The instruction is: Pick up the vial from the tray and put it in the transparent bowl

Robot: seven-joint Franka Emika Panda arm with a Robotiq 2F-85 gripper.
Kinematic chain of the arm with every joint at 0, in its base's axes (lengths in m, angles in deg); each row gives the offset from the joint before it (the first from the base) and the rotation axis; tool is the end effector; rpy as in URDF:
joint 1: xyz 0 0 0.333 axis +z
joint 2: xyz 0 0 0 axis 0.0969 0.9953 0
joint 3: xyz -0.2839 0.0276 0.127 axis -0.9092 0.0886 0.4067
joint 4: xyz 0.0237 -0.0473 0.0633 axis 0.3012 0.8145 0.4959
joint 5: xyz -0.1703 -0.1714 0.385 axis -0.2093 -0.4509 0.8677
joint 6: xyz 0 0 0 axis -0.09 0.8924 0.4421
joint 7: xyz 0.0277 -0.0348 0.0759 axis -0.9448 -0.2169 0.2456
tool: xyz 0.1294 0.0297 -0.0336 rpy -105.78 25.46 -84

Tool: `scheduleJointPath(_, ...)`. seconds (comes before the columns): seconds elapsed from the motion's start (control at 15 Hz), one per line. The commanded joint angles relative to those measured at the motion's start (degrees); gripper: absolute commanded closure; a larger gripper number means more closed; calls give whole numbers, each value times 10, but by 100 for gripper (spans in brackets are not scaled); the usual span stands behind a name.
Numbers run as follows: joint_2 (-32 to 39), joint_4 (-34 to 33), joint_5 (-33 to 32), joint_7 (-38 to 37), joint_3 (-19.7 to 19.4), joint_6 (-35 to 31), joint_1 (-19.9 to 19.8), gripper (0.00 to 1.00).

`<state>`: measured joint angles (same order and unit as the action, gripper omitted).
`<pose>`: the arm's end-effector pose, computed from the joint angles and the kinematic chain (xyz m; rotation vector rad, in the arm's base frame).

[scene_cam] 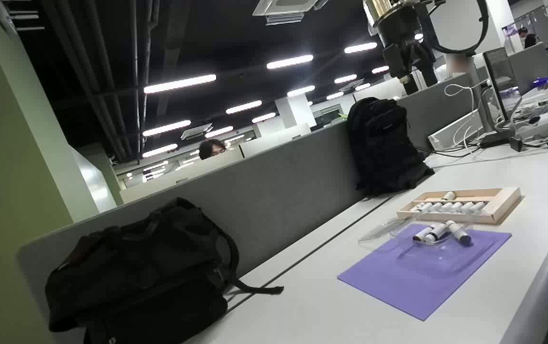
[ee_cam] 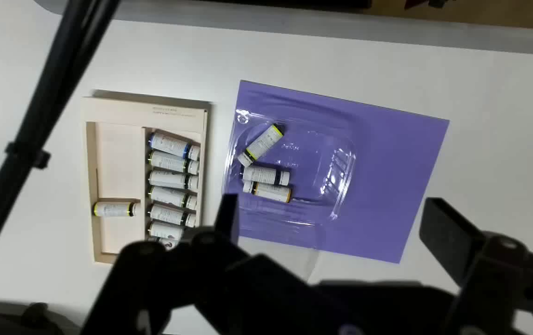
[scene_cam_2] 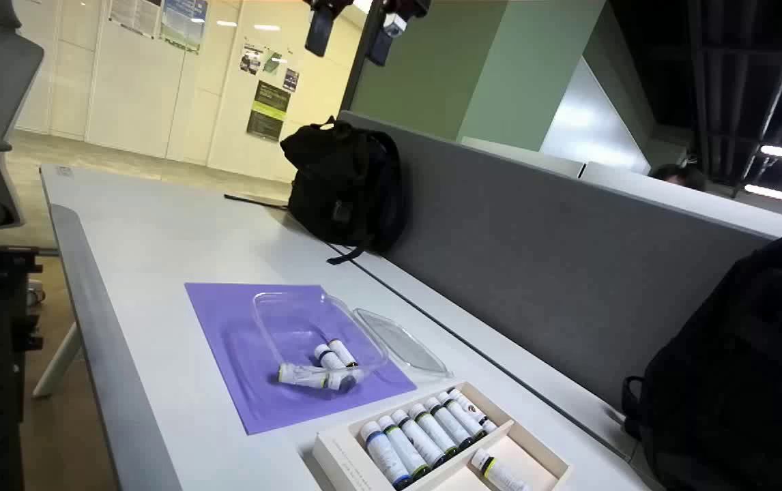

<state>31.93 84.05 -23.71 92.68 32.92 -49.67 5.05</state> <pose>0.4283 -0.0044 0.4264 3.1322 0.0867 -0.0187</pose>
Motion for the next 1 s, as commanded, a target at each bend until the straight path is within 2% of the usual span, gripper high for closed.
scheduleJointPath(0.0, 0, -1, -2, -1, -3, 1, 4, 0)
scheduleJointPath(0.67, 2, -1, -2, -1, -3, 1, 4, 0)
scheduleJointPath(0.8, 25, -12, -4, 70, -21, -4, 20, 0)
scheduleJointPath(0.93, 52, -26, -6, 88, -30, -14, 19, 0)
